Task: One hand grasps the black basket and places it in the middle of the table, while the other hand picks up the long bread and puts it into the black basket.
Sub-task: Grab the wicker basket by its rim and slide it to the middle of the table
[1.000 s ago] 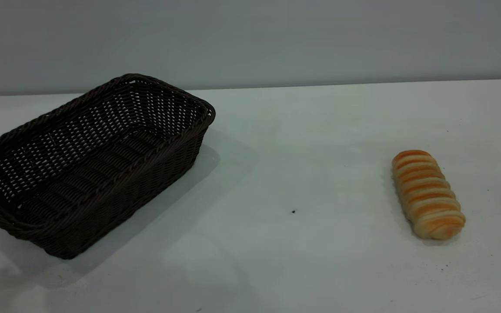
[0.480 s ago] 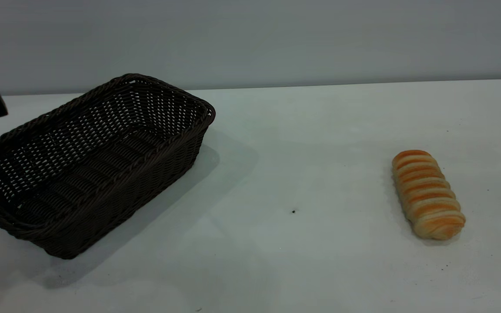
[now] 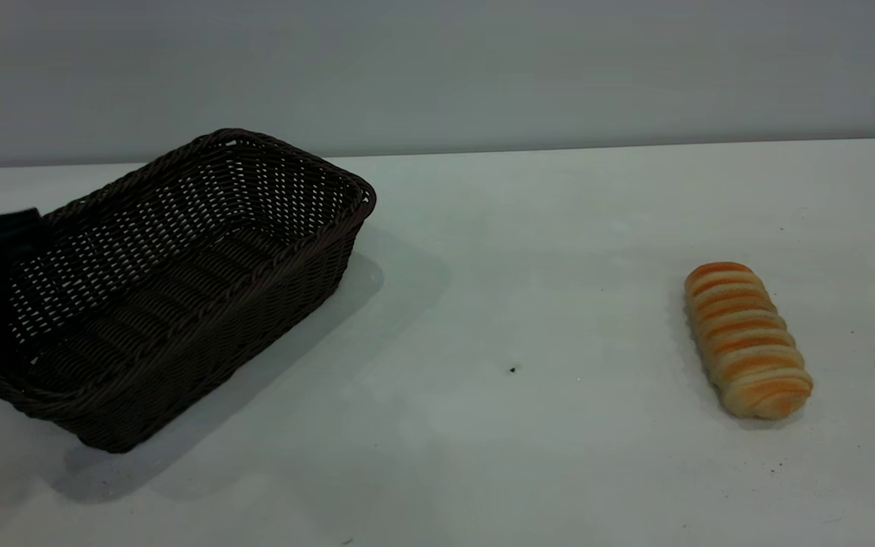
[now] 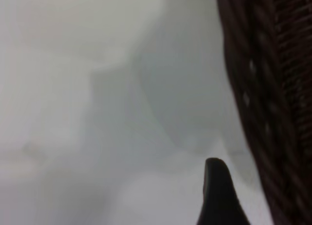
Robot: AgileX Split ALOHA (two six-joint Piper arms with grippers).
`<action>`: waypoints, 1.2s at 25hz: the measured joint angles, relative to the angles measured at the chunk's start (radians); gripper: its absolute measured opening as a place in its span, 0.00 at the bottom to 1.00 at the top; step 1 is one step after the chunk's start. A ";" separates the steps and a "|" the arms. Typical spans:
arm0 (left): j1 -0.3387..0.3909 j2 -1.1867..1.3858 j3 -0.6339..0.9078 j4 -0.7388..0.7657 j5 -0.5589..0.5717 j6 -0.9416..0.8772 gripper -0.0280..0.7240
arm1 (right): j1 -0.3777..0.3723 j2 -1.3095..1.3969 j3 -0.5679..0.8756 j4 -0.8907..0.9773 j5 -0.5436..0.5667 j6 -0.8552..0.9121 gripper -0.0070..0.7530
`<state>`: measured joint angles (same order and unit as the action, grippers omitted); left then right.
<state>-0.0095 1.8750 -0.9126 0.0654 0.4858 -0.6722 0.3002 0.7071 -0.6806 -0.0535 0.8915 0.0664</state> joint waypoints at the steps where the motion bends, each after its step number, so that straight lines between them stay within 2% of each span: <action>1: 0.000 0.011 0.000 -0.007 -0.024 0.000 0.73 | 0.000 0.000 0.000 0.000 0.000 0.000 0.48; 5: 0.000 0.048 -0.001 -0.030 -0.084 0.000 0.72 | 0.000 0.000 0.000 0.000 0.000 0.000 0.48; 7: 0.000 0.067 -0.001 -0.041 -0.094 -0.001 0.66 | 0.000 0.000 0.000 0.000 0.000 0.000 0.48; 11: 0.002 0.082 -0.002 -0.055 -0.117 -0.014 0.37 | 0.000 0.000 0.000 0.000 0.000 0.000 0.48; 14: 0.003 0.082 -0.005 -0.060 -0.162 0.011 0.26 | 0.000 0.000 0.000 0.000 0.000 0.000 0.48; 19: 0.000 0.080 -0.005 -0.076 -0.171 0.080 0.24 | 0.000 0.000 0.000 0.000 0.001 0.000 0.48; 22: -0.020 0.073 -0.006 -0.105 -0.169 0.185 0.24 | 0.000 0.000 0.000 0.000 0.001 0.000 0.48; 30: -0.111 0.073 -0.103 -0.356 -0.063 0.635 0.23 | 0.000 0.000 0.000 0.000 0.001 0.000 0.48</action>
<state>-0.1207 1.9476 -1.0152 -0.2911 0.4223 -0.0370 0.3002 0.7071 -0.6806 -0.0535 0.8924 0.0660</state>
